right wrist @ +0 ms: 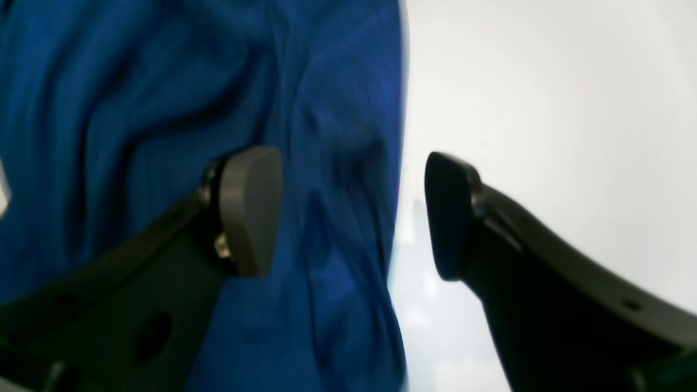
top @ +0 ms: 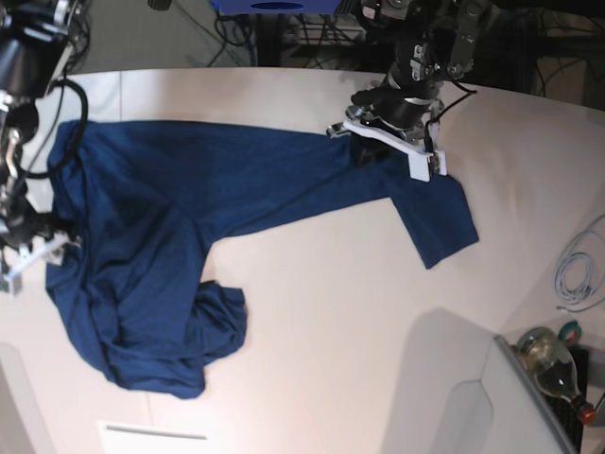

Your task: Layout the t-shirt on the table in an organized manner, then fold the t-shirt properly

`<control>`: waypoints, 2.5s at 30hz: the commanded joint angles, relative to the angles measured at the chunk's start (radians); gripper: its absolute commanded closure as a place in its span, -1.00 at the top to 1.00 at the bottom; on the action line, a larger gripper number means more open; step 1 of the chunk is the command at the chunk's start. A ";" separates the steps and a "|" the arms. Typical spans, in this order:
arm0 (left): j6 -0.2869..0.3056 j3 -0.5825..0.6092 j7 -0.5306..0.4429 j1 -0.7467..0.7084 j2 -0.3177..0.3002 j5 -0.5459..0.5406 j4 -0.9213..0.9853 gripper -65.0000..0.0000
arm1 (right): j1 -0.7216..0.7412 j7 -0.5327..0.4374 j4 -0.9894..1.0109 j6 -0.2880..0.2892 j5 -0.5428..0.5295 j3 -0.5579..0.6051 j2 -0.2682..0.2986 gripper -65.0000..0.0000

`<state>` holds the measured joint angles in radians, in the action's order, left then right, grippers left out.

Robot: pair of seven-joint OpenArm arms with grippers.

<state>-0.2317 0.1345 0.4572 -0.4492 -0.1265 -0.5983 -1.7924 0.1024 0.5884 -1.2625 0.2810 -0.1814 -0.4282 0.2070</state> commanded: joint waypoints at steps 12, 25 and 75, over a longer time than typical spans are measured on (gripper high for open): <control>0.018 -0.121 -0.021 -0.061 -0.019 -0.002 -0.086 0.06 | 0.171 -0.115 0.327 -0.002 0.119 0.015 0.039 -0.40; 0.019 -0.123 -0.021 -0.047 -0.019 -0.002 -0.082 0.06 | 0.076 -0.049 0.048 0.001 0.119 -0.217 0.076 -1.00; 0.018 -0.327 -0.021 -0.115 0.026 0.193 -0.077 -1.00 | 0.442 -0.278 0.623 -0.170 0.179 0.641 -0.156 -0.06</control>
<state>-0.2176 -0.1928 0.4591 -0.5625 -0.0990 -0.4042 -1.8542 0.5060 0.3367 -0.6239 0.1268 -0.0013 0.2161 0.0429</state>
